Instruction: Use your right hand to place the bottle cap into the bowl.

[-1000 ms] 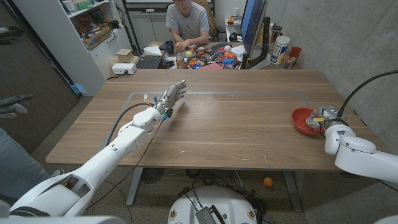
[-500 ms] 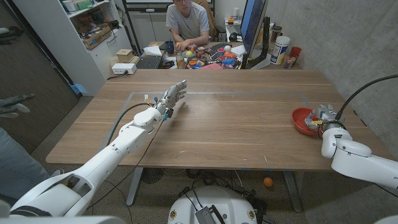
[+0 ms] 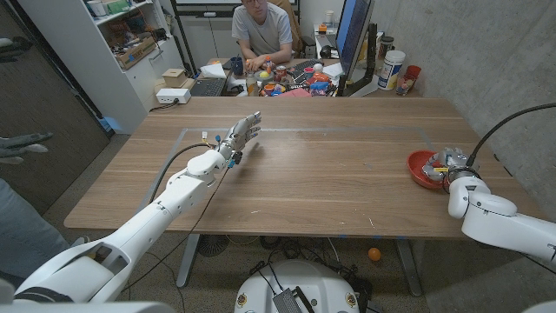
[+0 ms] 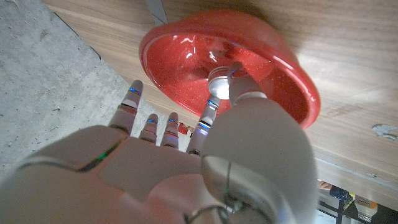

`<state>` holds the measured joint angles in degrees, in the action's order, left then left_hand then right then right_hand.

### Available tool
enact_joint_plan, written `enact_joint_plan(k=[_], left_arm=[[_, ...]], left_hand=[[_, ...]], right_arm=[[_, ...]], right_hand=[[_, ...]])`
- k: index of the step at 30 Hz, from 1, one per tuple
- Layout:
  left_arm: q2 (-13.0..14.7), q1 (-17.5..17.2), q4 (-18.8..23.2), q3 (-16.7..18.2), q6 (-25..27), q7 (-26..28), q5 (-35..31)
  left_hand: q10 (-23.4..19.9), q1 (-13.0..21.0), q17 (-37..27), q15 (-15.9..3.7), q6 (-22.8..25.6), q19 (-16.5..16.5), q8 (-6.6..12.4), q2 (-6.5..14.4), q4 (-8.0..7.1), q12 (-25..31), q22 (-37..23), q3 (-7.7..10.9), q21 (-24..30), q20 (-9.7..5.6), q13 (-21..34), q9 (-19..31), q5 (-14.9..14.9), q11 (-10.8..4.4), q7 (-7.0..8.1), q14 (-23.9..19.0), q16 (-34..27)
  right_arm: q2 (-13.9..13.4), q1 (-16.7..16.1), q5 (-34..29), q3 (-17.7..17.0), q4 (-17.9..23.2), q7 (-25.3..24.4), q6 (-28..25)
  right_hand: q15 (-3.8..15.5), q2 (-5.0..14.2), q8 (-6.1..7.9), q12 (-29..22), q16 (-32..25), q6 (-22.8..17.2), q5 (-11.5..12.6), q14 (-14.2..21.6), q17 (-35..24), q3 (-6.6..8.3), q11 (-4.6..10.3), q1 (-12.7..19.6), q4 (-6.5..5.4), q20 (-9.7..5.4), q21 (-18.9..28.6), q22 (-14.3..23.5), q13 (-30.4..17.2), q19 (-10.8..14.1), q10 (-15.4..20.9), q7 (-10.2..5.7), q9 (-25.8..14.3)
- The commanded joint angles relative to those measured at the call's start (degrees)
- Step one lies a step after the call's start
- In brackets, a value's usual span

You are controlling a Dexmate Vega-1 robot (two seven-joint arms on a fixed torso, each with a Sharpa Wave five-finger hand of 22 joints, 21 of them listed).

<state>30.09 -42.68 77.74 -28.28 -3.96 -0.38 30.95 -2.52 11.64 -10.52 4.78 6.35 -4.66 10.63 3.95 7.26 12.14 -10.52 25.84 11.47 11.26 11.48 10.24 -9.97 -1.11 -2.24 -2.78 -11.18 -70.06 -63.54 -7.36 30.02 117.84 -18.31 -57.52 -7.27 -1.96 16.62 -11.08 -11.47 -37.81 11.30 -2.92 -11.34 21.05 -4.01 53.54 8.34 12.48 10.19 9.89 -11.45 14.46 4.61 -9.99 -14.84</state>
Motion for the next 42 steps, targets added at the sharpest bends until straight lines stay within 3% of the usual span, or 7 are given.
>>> enact_joint_plan(k=[1,5,15,18,25,38,42], left_arm=[[-0.09,0.23,-0.24,-0.09,-0.22,-0.33,-0.1],[-0.21,0.3,-0.54,-0.05,-0.37,-0.4,-0.02],[-0.15,0.37,-0.86,0.13,-0.75,-0.63,0.06],[-0.17,0.43,-0.93,0.14,-0.79,-0.7,0.09],[-0.1,0.31,-1.08,0.28,-0.94,-0.82,0.25],[0.03,-0.09,-1.55,0.8,-2.17,-1.37,0.71],[0.18,-0.33,-1.64,1.03,-2.44,-1.54,0.96]], left_hand=[[-0.08,0.08,-0.2,0.32,0.51,-0.12,0.29,0.43,-0.08,0.17,-0.26,0.35,0.16,0.25,0.14,0.19,0.09,-0.16,0.0,0.09,0.21],[-0.1,0.08,-0.2,0.3,0.52,-0.19,0.29,0.43,-0.08,0.18,-0.26,0.36,0.14,0.28,0.14,0.19,0.09,-0.08,-0.02,0.1,0.21],[-0.15,0.06,-0.2,0.3,0.5,-0.18,0.28,0.41,-0.07,0.2,-0.26,0.37,0.17,0.29,0.14,0.19,0.09,0.14,-0.02,0.11,0.2],[-0.11,0.05,-0.2,0.33,0.48,-0.19,0.27,0.41,-0.07,0.19,-0.26,0.38,0.17,0.31,0.14,0.19,0.09,0.1,0.03,0.11,0.2],[-0.09,0.04,-0.21,0.33,0.58,-0.18,0.31,0.41,-0.07,0.18,-0.26,0.39,0.2,0.31,0.15,0.19,0.09,0.05,-0.04,0.12,0.19],[-0.12,0.02,-0.21,0.38,0.6,-0.23,0.31,0.4,-0.07,0.19,-0.26,0.41,0.2,0.37,0.15,0.19,0.09,0.13,-0.05,0.12,0.19],[-0.1,0.01,-0.21,0.39,0.62,-0.21,0.31,0.41,-0.07,0.19,-0.26,0.42,0.22,0.35,0.15,0.19,0.09,0.07,-0.03,0.13,0.19]], right_arm=[[-2.04,3.07,-0.44,1.88,-0.11,3.6,0.24],[-2.43,3.11,-0.52,1.89,-0.11,3.95,0.74],[-2.39,4.88,-1.3,3.13,-0.11,6.59,-0.9],[-1.91,4.49,-1.65,2.78,-0.17,5.19,-1.18],[0.4,-3.97,0.55,-5.64,-0.02,-8.47,3.11],[2.08,-6.85,0.57,-9.6,0.78,-12.95,4.68],[2.55,-8.25,1.11,-11.31,1.0,-13.99,6.53]], right_hand=[[-0.2,-0.17,-0.86,-0.34,-0.52,1.38,0.14,0.54,-0.08,-0.17,-0.27,-0.85,-0.22,0.15,0.33,0.14,0.04,-0.45,0.51,0.5,0.42],[-0.27,-0.32,-1.37,-0.35,-0.54,2.15,0.15,0.6,-0.08,-0.22,-0.32,-1.05,-0.23,0.15,0.34,0.15,0.06,-0.59,0.49,0.57,0.61],[-0.6,-1.52,-4.25,0.11,-0.25,6.79,0.35,-0.26,-0.11,-0.7,-0.44,-2.58,-0.37,0.15,0.28,0.15,0.12,-1.78,-1.36,0.95,1.68],[-0.65,-1.65,-4.62,0.08,-0.25,7.49,0.42,-0.32,-0.12,-0.74,-0.54,-2.77,-0.38,0.15,0.26,0.15,0.13,-2.0,-1.45,1.21,1.81],[0.8,-0.63,-3.08,-1.86,-2.32,1.36,1.07,5.54,-0.16,-0.16,-0.06,-3.98,-0.79,0.04,1.04,0.34,0.12,-1.33,4.01,1.0,2.58],[1.69,-0.23,-2.14,-2.97,-3.4,-3.86,1.54,10.52,0.07,0.63,0.18,-3.72,-0.32,-0.06,2.08,0.45,0.14,2.18,9.28,0.56,2.95],[1.73,0.21,-3.2,-2.99,-3.45,-2.07,1.5,11.25,0.01,0.71,0.47,-4.34,-0.72,-0.03,2.29,0.45,0.14,3.26,10.19,-0.9,2.99]])
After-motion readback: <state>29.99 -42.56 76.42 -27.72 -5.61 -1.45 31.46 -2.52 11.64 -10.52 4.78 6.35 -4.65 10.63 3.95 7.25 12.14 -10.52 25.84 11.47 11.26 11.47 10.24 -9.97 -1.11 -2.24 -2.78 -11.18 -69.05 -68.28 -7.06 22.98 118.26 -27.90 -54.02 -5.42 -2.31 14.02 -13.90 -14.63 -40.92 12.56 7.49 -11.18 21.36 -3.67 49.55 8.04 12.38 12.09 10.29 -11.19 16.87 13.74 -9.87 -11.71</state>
